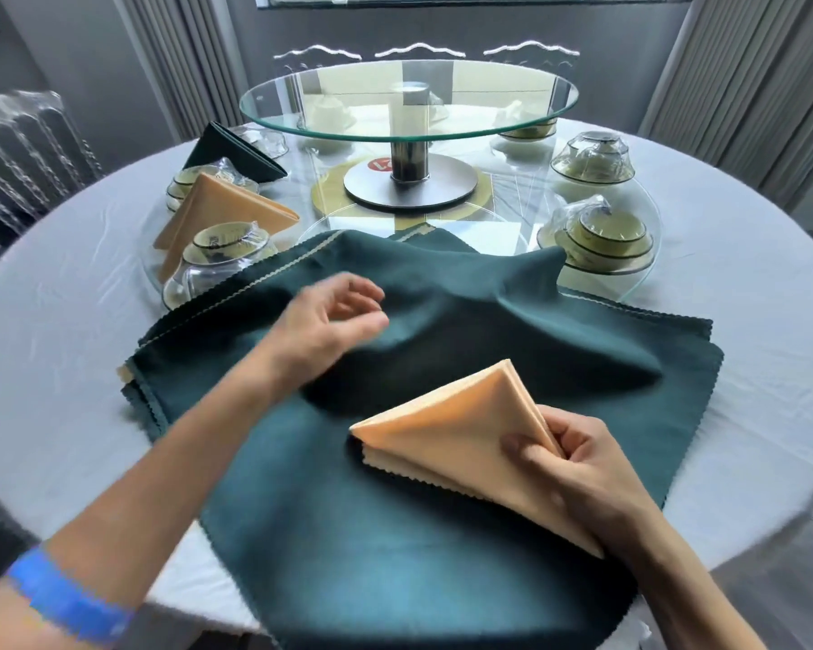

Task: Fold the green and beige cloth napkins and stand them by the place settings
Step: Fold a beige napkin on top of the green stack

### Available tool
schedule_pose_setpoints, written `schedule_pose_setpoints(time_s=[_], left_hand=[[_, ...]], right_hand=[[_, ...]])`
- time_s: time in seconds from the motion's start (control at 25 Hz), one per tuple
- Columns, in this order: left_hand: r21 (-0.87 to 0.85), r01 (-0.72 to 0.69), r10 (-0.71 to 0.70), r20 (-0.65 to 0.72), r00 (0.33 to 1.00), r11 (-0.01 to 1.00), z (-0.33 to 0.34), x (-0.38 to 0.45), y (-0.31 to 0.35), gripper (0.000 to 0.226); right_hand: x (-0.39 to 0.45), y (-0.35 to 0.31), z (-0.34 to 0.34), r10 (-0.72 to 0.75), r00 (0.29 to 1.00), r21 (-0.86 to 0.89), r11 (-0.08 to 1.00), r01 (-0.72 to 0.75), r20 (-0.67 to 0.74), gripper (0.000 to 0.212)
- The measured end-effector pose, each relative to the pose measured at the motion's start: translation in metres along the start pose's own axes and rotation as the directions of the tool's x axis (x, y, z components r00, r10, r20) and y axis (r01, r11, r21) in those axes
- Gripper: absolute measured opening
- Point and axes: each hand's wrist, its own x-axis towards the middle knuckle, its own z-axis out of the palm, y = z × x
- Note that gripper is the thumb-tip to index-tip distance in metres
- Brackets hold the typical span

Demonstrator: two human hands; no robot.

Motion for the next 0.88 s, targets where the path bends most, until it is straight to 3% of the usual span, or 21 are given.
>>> schedule_pose_setpoints(time_s=[0.08,0.2,0.28,0.36,0.44,0.56,0.64,0.8,0.88], left_hand=[[0.239,-0.014,0.047,-0.131,0.99,0.971,-0.015,0.053,-0.007,0.02],[0.555,0.097,-0.042,-0.112,0.993,0.826,-0.028,0.116,-0.023,0.037],[0.659,0.183,-0.182,-0.071,0.981,0.73,-0.033,0.14,-0.036,0.05],[0.647,0.226,-0.251,-0.056,0.966,0.728,-0.035,0.15,-0.045,0.062],[0.591,0.228,-0.214,-0.095,0.972,0.773,-0.037,0.153,-0.048,0.065],[0.346,0.126,-0.063,-0.19,0.98,0.93,-0.038,0.148,-0.042,0.041],[0.181,0.074,-0.041,-0.181,0.983,0.981,-0.04,0.143,-0.036,0.029],[-0.204,0.258,-0.252,0.054,0.966,0.944,-0.044,0.121,-0.013,0.029],[-0.35,0.295,-0.261,0.142,0.955,0.889,-0.047,0.1,0.003,0.033]], right_hand=[[-0.002,0.004,0.0,-0.03,0.998,-0.022,0.999,0.029,-0.059,0.009],[-0.002,0.004,0.003,-0.076,0.991,-0.06,0.996,0.07,-0.107,0.019],[-0.002,0.004,0.004,-0.091,0.99,-0.069,0.994,0.083,-0.112,0.022],[-0.001,0.004,0.003,-0.086,0.989,-0.075,0.994,0.078,-0.117,0.019],[-0.001,0.004,0.004,-0.091,0.989,-0.071,0.994,0.083,-0.119,0.017],[0.001,0.005,0.003,-0.094,0.981,-0.08,0.993,0.081,-0.169,0.014],[0.002,0.006,0.003,-0.089,0.974,-0.077,0.994,0.075,-0.209,0.013],[-0.005,0.003,0.003,-0.091,0.968,-0.034,0.996,0.085,-0.232,0.011],[-0.009,0.001,0.003,-0.076,0.966,0.022,0.996,0.084,-0.246,0.006]])
